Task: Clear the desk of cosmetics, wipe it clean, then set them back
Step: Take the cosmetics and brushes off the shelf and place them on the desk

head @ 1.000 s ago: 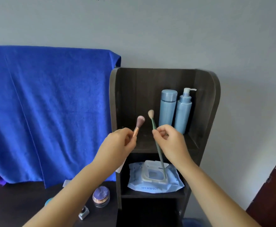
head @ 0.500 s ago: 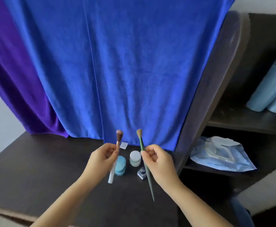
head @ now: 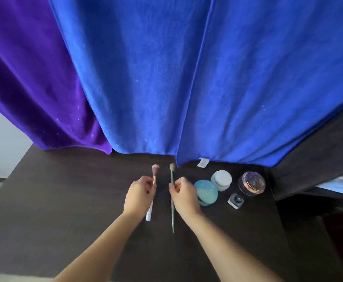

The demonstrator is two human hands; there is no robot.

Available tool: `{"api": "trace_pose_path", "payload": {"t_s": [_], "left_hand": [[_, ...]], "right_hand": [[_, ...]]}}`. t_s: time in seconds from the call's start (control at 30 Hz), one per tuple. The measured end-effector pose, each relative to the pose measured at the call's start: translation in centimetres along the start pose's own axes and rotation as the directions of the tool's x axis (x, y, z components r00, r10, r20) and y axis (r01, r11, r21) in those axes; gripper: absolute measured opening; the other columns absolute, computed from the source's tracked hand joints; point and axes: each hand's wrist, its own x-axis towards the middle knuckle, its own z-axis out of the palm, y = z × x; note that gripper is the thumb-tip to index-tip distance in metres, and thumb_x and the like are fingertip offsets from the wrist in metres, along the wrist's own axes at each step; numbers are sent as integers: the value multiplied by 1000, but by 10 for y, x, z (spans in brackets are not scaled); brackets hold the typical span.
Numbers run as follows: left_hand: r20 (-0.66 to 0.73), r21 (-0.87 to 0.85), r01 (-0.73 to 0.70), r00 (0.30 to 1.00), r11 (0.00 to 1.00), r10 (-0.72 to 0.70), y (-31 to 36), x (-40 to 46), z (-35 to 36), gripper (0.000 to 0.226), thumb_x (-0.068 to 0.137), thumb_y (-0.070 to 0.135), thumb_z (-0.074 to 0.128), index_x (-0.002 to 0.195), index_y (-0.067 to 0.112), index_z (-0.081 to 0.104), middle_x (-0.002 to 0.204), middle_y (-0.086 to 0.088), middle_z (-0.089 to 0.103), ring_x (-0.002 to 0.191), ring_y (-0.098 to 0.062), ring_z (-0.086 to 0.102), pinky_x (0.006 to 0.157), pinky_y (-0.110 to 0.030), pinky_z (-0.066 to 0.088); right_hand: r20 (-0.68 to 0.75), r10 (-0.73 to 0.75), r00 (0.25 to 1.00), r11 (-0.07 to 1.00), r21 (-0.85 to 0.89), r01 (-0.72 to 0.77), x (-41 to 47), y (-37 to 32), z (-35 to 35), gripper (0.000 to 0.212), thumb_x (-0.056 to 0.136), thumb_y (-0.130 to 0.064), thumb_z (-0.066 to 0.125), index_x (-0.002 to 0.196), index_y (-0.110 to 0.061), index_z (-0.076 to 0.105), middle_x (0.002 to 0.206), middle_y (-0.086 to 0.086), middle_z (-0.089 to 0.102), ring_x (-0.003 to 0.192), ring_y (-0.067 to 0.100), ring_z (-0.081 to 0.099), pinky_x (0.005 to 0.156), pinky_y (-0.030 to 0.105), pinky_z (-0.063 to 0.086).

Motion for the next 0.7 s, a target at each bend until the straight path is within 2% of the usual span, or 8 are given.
{"api": "trace_pose_path", "payload": {"t_s": [0.07,0.13,0.3,0.43,0.53,0.63,0.7], "left_hand": [[3,17,-18,1000,1000,18,-7,6,6,9,86,19,58,92,11,58,67,5,54,84,-22,51,66,-33,42],[-3,28,-29,1000,999,29,-14,9,12,12,86,21,59,92,12,55,67,8,50,86,-20,47,68,-34,42],[-50,183,-138,988,973,149,-30,10,18,17,81,21,65,86,9,54,78,-4,60,83,-28,50,68,-37,41],[-71,209,-166,980,964,184,-23,10,12,21,81,26,66,87,11,54,83,-3,59,84,-27,50,67,-36,42],[-118,153,-268,951,951,287,8,8,-1,19,83,27,65,89,14,54,81,4,55,83,-22,49,66,-33,41],[-159,66,-407,897,911,412,62,1,-11,20,83,23,65,98,14,55,80,7,53,82,-13,47,67,-30,42],[-189,3,-541,825,841,532,104,-8,-10,21,83,24,65,100,15,54,80,7,53,79,-6,45,65,-27,43]], "right_hand": [[-12,24,1000,998,-65,-25,8,2,5,20,87,-19,60,74,-11,47,78,12,59,81,30,58,70,33,38],[-13,54,998,991,-125,-55,11,3,8,17,87,-19,60,78,-9,50,86,16,62,86,31,58,72,33,39],[-21,61,998,980,-190,-64,11,4,11,22,88,-21,59,93,0,54,97,18,63,93,32,59,77,34,40],[-18,32,999,993,-114,-33,4,-6,-1,24,88,-26,60,98,-6,51,88,15,64,85,33,62,76,39,45],[-40,-58,997,998,-19,58,-4,-24,-35,20,87,-29,60,95,-13,52,66,-3,55,68,27,61,68,40,50],[-169,-152,974,985,55,164,-12,-40,-94,19,87,-27,60,100,-14,54,61,-8,50,61,20,56,68,33,46],[-284,-189,940,970,94,224,-20,-45,-142,18,87,-25,61,101,-16,54,65,-5,53,61,20,57,68,30,44]]}}
